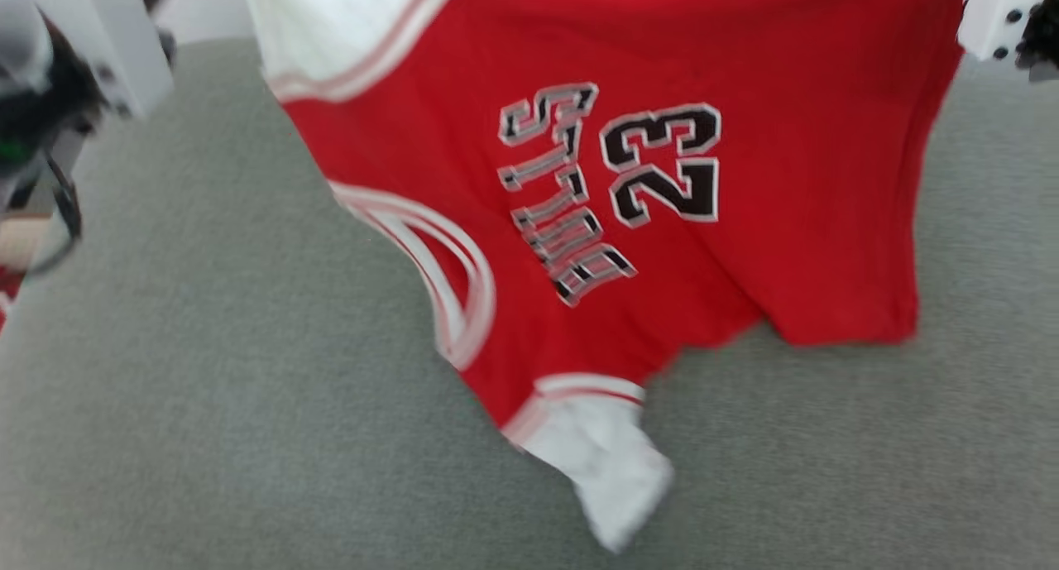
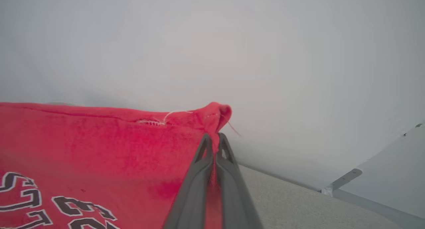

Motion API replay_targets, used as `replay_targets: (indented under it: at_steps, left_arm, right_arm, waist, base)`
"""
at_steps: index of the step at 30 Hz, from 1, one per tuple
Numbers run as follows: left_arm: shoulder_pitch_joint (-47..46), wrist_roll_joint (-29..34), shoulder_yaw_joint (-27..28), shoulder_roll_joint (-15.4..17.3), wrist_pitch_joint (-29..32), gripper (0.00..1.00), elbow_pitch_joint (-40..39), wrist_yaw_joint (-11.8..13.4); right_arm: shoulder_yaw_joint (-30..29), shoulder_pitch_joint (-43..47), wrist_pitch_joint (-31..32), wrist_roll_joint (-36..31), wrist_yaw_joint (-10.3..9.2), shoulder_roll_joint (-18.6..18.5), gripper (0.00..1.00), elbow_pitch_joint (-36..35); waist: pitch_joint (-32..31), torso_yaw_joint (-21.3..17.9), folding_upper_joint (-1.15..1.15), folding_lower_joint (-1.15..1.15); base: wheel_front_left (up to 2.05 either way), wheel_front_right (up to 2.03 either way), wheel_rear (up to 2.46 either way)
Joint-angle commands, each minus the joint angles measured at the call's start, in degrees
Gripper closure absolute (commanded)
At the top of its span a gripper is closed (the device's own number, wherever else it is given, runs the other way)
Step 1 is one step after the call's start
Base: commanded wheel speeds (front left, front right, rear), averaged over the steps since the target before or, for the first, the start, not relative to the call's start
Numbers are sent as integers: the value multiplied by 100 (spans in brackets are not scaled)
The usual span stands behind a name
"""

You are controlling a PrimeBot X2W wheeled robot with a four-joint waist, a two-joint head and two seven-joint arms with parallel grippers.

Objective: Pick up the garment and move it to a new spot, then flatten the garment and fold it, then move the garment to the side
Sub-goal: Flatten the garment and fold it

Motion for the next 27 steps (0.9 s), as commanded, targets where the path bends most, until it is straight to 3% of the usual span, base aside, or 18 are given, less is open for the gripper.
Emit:
replay_targets:
  at_steps: [1,7,16,27]
  left_arm:
    - [-136,-15,33,-40,47,100,82,39]
    - [-962,204,86,-274,231,100,721,-8]
    - [-1996,590,55,-620,27,100,1682,-336]
    - [-3232,1436,-67,-1086,-1425,100,2759,-516]
  right_arm:
    - [-59,-42,-19,6,-11,1,100,-90]
    - [-431,-106,-6,-162,-11,79,100,-593]
    - [-1055,-345,-158,-734,-11,462,100,-832]
    - [-1777,-1292,-1549,-2067,-11,1077,100,-14]
  waist:
    - [-203,-227,0,0]
    - [-228,-422,0,0]
    - [58,-619,0,0]
    - [1241,-779,0,0]
  base:
    - [0,0,0]
    - [0,0,0]
    - [0,0,0]
    - [0,0,0]
